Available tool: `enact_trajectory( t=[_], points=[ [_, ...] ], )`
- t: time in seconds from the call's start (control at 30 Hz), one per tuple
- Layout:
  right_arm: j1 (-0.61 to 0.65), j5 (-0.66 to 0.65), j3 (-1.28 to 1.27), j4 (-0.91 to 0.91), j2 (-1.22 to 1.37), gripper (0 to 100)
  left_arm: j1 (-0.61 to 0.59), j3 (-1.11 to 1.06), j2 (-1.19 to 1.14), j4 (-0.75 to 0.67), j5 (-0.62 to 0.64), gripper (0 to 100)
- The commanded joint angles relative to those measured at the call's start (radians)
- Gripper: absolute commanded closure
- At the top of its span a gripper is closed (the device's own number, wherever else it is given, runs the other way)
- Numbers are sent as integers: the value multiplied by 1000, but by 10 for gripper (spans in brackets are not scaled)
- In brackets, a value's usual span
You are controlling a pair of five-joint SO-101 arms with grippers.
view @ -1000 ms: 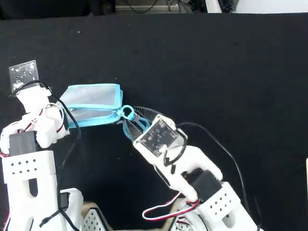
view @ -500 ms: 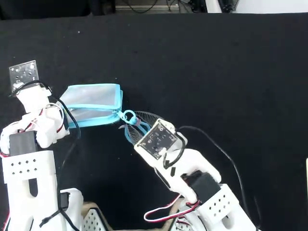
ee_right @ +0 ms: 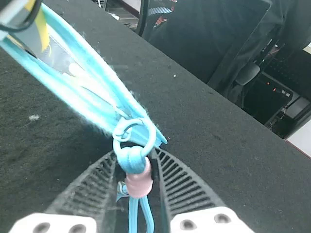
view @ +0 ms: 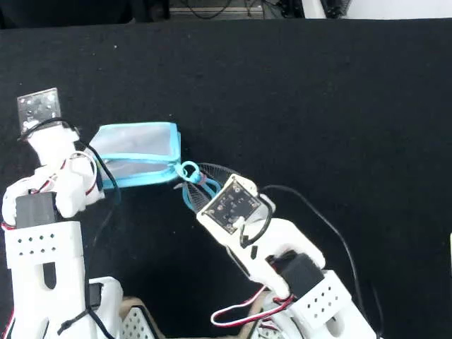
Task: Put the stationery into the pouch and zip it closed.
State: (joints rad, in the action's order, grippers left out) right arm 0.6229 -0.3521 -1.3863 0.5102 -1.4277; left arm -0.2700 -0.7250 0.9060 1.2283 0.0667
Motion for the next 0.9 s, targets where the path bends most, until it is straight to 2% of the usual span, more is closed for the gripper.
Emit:
enact_trajectory(
  t=[0.0,0.47,0.7,0.87],
  points=[
    [18,-3,1,0,-31,988,22,16,-3,-2,5,968],
    [20,-3,-7,-5,-31,988,25,30,-3,-3,3,966],
    [20,-3,-7,-6,-31,988,21,58,-3,-2,3,831],
    [20,-3,-7,-6,-31,988,21,94,-2,-2,3,842]
  ],
)
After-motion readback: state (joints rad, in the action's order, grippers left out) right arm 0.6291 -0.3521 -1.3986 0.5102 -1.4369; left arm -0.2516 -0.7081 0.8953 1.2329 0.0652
